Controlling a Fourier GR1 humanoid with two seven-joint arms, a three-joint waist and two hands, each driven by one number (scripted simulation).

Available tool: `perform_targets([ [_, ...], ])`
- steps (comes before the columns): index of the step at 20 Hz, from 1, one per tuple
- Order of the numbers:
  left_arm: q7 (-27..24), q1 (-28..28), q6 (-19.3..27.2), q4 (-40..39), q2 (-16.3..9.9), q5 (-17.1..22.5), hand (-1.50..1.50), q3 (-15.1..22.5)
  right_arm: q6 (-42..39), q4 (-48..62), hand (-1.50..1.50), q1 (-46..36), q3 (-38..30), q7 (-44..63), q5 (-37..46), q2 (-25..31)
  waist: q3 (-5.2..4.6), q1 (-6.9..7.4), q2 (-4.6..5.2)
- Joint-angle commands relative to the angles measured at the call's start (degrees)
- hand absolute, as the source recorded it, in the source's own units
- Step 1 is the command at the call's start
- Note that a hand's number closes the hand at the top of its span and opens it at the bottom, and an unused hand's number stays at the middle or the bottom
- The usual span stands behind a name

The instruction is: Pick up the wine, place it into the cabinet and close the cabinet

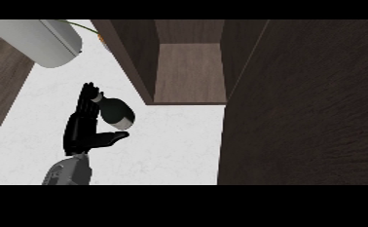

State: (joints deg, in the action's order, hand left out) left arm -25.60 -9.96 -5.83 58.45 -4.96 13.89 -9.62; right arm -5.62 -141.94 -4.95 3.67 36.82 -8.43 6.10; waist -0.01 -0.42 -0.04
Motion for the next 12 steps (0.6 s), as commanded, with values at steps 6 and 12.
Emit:
perform_targets([
  [6,-4.12,-2.22,-0.71,-7.43,1.85,-1.05,-1.5,0.75,1.8,-8.53,-1.5,-1.41,0.12,5.91,-3.54,-0.2,-0.03,0.02,-0.01],
  [12,-9.86,-10.71,-4.43,-21.72,-1.24,0.4,-1.5,-3.35,-0.5,-7.21,-1.5,2.01,-1.85,3.49,-5.17,0.01,-0.04,-0.45,0.14],
])
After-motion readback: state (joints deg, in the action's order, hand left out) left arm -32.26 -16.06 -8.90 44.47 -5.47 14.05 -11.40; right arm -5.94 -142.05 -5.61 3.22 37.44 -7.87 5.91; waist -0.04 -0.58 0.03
